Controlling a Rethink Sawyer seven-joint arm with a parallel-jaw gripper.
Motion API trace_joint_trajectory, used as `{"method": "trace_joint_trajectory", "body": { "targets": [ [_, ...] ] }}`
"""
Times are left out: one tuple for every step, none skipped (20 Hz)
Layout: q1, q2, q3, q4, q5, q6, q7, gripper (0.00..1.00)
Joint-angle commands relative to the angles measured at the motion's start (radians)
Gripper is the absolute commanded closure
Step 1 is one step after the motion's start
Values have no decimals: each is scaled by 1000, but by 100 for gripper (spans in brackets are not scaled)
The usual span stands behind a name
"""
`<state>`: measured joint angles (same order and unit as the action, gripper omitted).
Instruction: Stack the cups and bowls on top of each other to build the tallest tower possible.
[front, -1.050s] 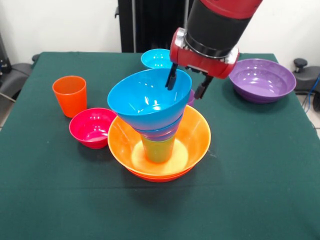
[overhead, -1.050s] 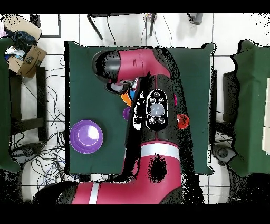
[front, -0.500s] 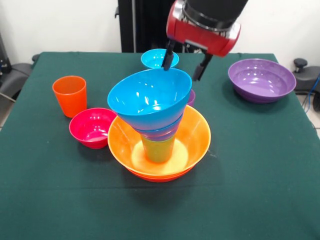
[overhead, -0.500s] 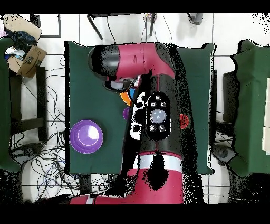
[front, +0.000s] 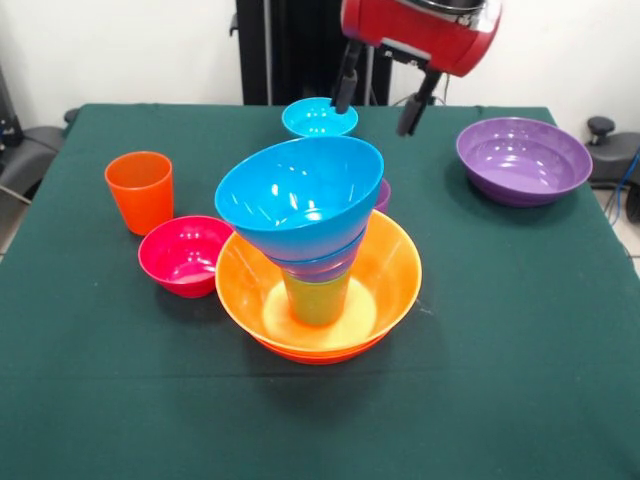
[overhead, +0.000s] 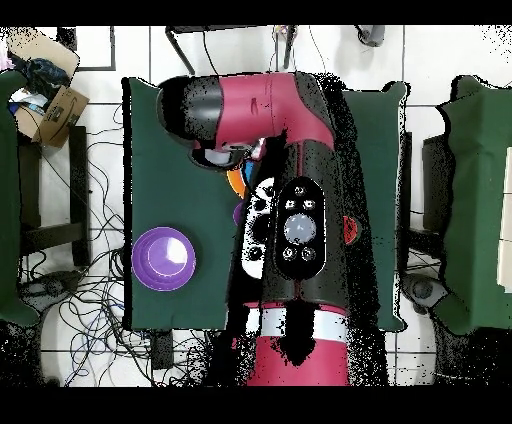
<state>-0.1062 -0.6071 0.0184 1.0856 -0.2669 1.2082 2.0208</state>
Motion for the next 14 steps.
{"method": "trace_joint_trajectory", "body": {
  "targets": [
    [66, 14, 49, 132, 32, -112, 143, 0],
    [75, 15, 43, 140, 44, -114, 169, 0],
    [92, 14, 27, 141, 40, -119, 200, 0],
    [104, 15, 15, 143, 48, -117, 230, 0],
    [122, 16, -5, 146, 55, -116, 275, 0],
    [136, 16, -21, 153, 64, -119, 309, 0],
    [148, 18, -34, 152, 66, -118, 323, 0],
    [158, 21, -43, 151, 75, -113, 335, 0],
    [167, 26, -50, 149, 81, -114, 345, 0],
    [181, 28, -60, 154, 90, -115, 367, 0],
    [191, 36, -67, 151, 97, -118, 381, 0],
    [201, 45, -74, 149, 100, -126, 395, 0],
    [211, 54, -82, 148, 104, -134, 410, 0],
    [218, 67, -88, 146, 107, -151, 426, 0]
  ]
}}
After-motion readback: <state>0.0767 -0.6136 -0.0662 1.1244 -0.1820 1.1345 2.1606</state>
